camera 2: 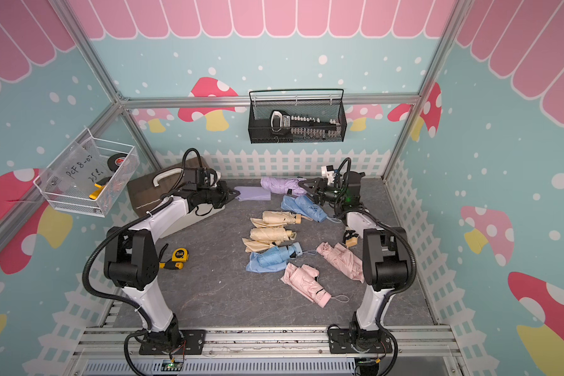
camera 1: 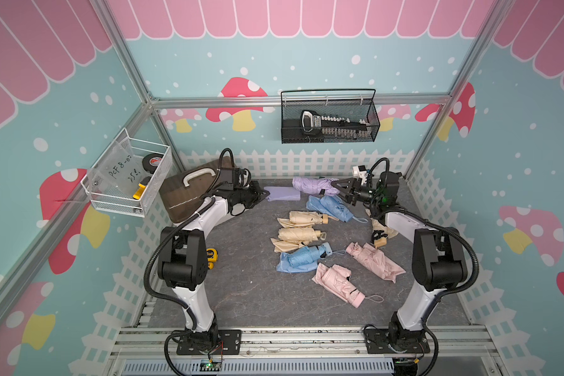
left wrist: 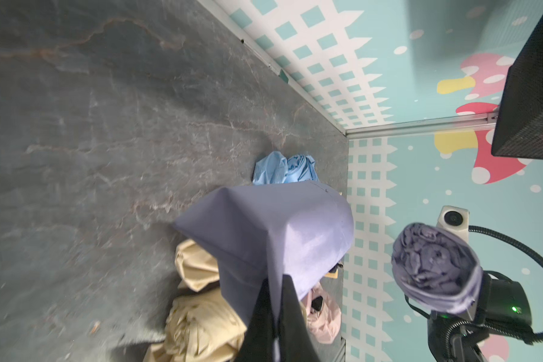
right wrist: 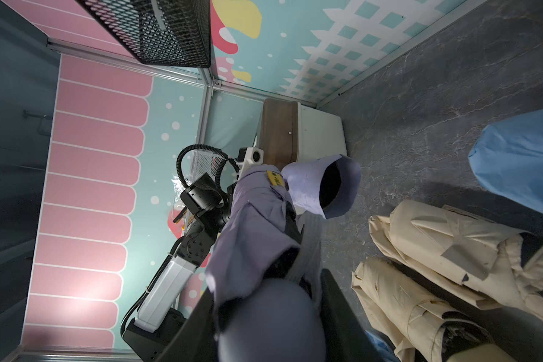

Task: Take umbrellas out of sleeves
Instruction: Place the umbrella sleeve at the center of the board.

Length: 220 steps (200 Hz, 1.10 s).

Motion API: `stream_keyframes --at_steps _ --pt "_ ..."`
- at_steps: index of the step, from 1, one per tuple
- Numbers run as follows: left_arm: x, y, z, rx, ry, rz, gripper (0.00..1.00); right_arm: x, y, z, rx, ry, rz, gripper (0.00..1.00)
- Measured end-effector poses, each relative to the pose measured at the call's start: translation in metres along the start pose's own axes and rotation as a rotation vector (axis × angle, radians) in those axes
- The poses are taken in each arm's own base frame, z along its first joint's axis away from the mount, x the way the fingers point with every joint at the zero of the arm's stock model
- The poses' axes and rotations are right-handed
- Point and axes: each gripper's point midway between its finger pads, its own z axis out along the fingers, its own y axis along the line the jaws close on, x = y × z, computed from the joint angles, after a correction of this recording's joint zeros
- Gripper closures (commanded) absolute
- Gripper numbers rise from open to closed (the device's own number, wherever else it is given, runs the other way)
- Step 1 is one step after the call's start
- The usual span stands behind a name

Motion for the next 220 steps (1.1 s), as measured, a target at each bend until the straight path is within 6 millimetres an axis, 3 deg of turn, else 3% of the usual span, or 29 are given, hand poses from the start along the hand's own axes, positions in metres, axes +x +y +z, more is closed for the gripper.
stream_keyframes --at_steps 52,99,156,220 --pt "-0.018 0.025 0.064 -0.037 -0.015 0.008 1.0 -0.018 -0.025 0.025 -0.006 0.011 0.027 0.92" --pt "-0.024 0.042 0.102 -0.048 0.005 0.007 1.0 -0.027 -0.063 0.047 0.014 0.026 0.075 0.92" --pt "-0.008 0.059 0.114 -0.082 0.061 0.002 1.0 -0.034 -0.107 0.074 0.041 0.026 0.115 0.92" --pt "0.002 0.07 0.116 -0.1 0.099 0.007 1.0 -0.021 -0.145 0.094 0.118 0.057 0.139 0.93"
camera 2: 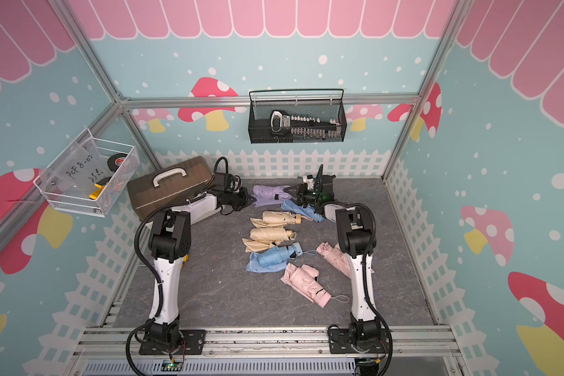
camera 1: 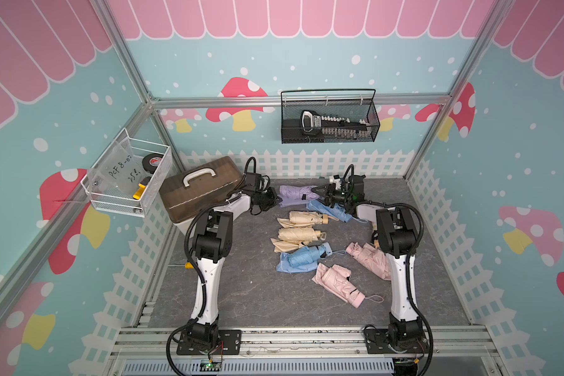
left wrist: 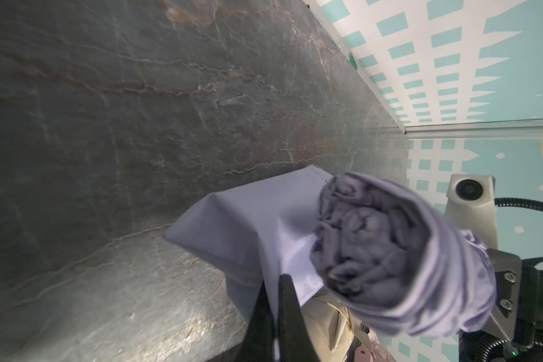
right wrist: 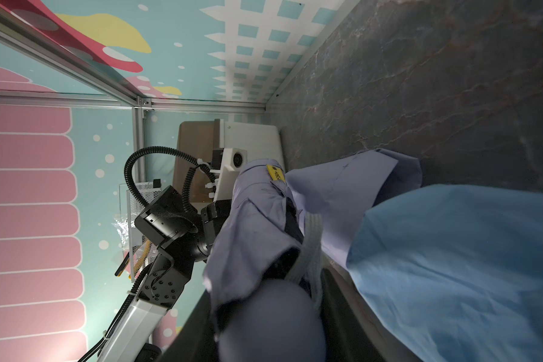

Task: Take umbrellas out of sleeves
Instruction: Place the umbrella sleeve at the center of the board.

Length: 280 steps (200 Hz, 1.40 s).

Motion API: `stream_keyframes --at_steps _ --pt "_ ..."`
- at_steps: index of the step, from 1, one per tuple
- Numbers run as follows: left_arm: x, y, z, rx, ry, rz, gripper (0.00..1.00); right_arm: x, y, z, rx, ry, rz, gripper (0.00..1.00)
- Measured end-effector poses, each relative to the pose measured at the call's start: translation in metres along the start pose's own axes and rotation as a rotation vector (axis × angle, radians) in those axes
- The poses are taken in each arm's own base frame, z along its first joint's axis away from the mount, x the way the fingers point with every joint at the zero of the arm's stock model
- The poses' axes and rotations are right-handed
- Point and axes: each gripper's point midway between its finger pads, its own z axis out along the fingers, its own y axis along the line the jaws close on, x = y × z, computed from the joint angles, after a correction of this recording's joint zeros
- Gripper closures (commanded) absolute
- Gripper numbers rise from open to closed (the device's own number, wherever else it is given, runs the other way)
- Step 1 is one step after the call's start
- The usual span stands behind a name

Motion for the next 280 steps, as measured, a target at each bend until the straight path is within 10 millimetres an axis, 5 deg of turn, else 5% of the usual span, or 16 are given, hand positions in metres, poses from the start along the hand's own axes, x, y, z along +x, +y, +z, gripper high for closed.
stream_keyframes --at_steps 62,143,167,197,280 --pt "0.008 0.013 0.007 -0.019 0.032 -0.011 1.0 -0.001 -0.033 0.006 0.133 -0.005 -0.021 0.93" --pt "0.012 0.029 -0.002 -0.028 0.053 -0.034 0.33 0.002 -0.041 0.012 0.202 -0.008 -0.098 0.92" --pt "0.018 0.025 -0.015 -0.042 0.059 -0.03 0.23 0.003 -0.038 0.017 0.221 -0.012 -0.125 0.92" --pt "0.026 0.02 -0.038 -0.076 0.057 -0.03 0.16 0.004 -0.034 0.024 0.242 -0.014 -0.157 0.92" --pt "0.065 -0.003 -0.104 -0.139 0.021 0.032 0.16 0.01 -0.026 0.052 0.288 0.022 -0.246 0.91"
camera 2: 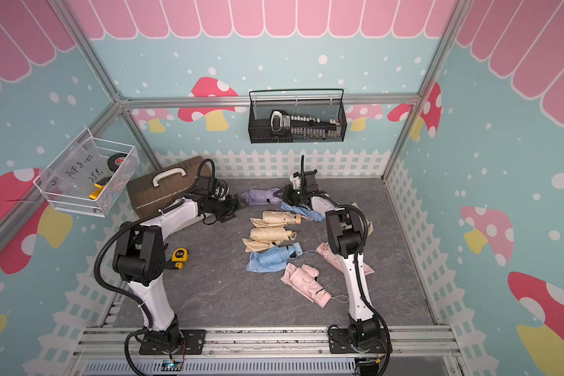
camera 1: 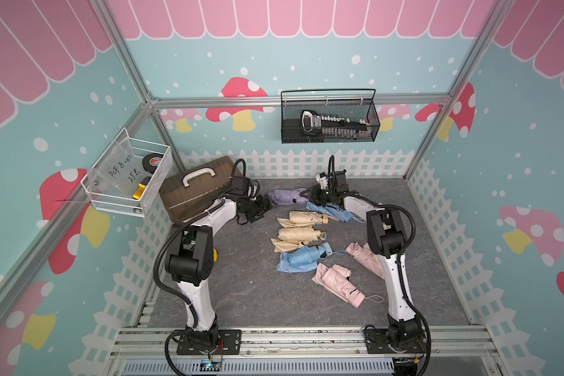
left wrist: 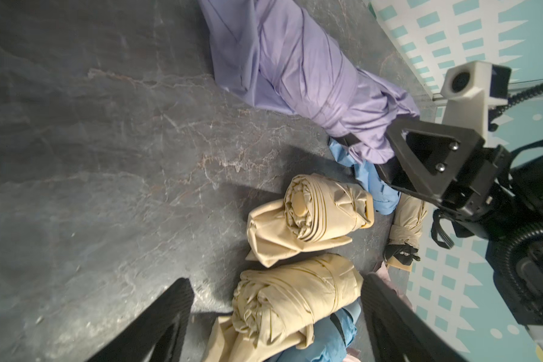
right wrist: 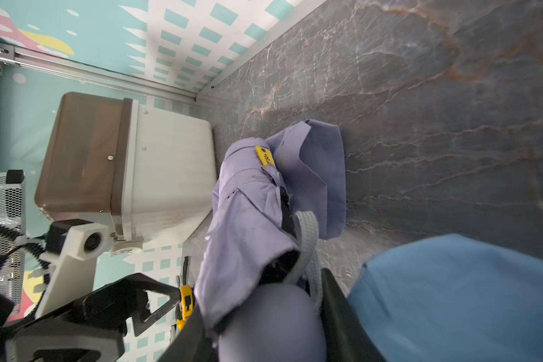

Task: Take umbrellas out of sleeves
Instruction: Place the umbrella sleeve at the center of the board.

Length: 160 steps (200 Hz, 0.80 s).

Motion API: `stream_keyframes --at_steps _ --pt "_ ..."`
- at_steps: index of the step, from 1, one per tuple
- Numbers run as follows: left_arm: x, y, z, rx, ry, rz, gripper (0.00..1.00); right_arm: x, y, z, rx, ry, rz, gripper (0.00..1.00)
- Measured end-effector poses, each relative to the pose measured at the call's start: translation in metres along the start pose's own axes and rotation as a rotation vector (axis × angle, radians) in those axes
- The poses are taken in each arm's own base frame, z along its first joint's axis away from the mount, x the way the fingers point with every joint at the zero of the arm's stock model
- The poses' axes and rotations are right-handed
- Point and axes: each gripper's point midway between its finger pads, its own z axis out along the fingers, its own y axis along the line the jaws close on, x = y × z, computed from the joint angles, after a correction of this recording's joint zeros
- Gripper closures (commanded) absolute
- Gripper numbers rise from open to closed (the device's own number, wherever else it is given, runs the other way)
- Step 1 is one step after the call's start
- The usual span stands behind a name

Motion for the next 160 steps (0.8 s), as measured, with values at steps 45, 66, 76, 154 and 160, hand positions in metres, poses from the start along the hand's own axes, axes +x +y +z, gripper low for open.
stream_keyframes --at_steps 45,66,76,154,160 --pt "0.029 0.007 -0.015 -0.036 0.008 0.009 0.16 0.017 -0.001 0.021 0.006 0.053 -0.035 0.82" --pt "0.035 0.013 -0.02 -0.054 0.003 0.007 0.16 0.022 0.0 0.025 0.015 0.066 -0.046 0.68" --pt "0.038 0.014 -0.023 -0.059 -0.002 0.009 0.15 0.023 0.0 0.025 0.019 0.07 -0.05 0.61" --pt "0.039 0.005 -0.053 -0.042 -0.069 0.052 0.14 0.022 -0.015 0.019 0.125 0.07 -0.099 0.21" --pt "0.039 0.004 -0.055 -0.04 -0.073 0.055 0.14 0.022 -0.015 0.017 0.139 0.069 -0.106 0.19"
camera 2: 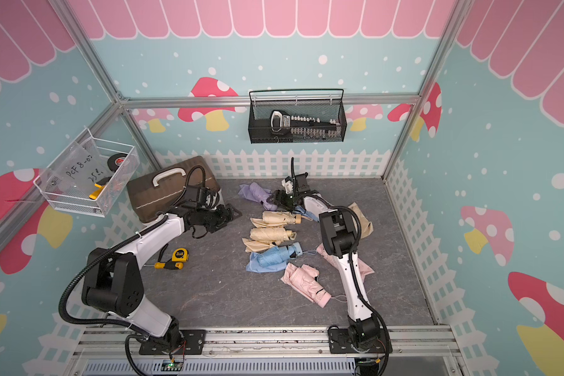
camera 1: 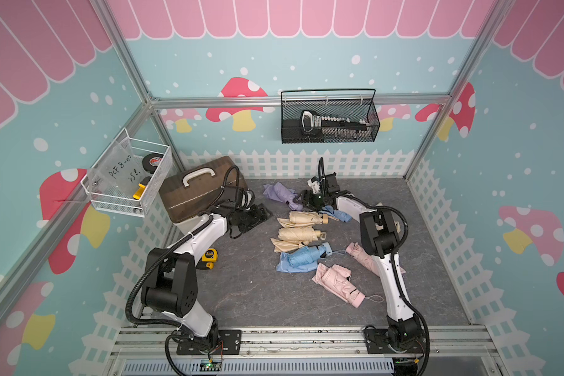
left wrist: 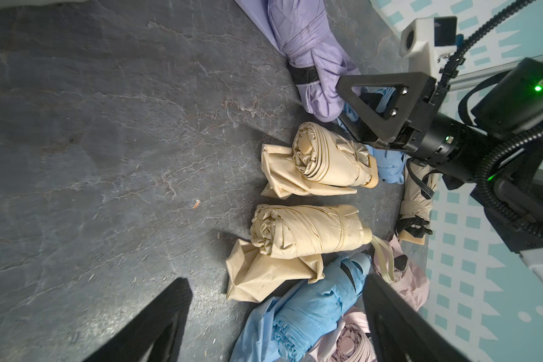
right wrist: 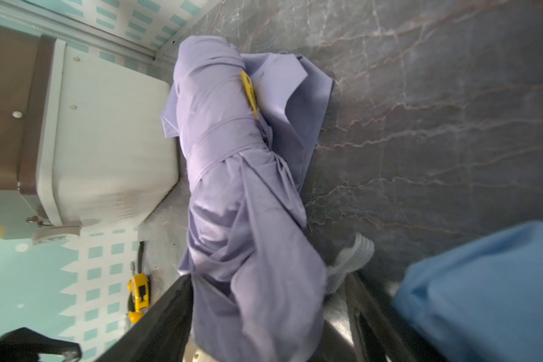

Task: Take umbrellas out of sleeves
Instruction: Place the umbrella sleeve at the center of the board.

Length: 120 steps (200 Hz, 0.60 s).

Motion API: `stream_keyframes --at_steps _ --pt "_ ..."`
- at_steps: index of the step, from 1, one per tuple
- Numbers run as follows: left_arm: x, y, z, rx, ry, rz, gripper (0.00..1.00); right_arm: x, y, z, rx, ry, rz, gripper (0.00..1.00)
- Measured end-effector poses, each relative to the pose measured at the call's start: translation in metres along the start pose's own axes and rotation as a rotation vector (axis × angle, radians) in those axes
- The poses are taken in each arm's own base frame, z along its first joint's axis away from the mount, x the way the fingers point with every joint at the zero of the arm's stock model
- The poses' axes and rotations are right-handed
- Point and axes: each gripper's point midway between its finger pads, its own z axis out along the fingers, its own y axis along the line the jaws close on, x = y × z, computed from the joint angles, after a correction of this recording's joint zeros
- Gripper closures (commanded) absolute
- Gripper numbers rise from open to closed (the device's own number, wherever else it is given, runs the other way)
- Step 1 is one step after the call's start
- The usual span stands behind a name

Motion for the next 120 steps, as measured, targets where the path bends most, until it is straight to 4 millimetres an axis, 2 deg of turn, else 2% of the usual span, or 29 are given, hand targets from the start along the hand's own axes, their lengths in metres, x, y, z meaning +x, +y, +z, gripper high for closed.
stream_keyframes --at_steps 28,56,80,120 --pt "0.002 0.002 -0.009 0.002 -0.015 0.007 0.13 -0.003 -0.001 -0.013 0.072 -0.009 -0.031 0.15" --pt "0.001 0.004 -0.018 0.006 -0.035 0.005 0.13 -0.007 0.012 -0.039 0.124 -0.032 -0.076 0.15" --pt "-0.001 0.002 -0.027 0.011 -0.057 0.017 0.13 -0.01 0.035 -0.072 0.14 -0.066 -0.128 0.15" --pt "-0.007 -0.006 -0.047 0.016 -0.129 0.059 0.13 0.005 0.079 -0.139 0.145 -0.118 -0.225 0.15"
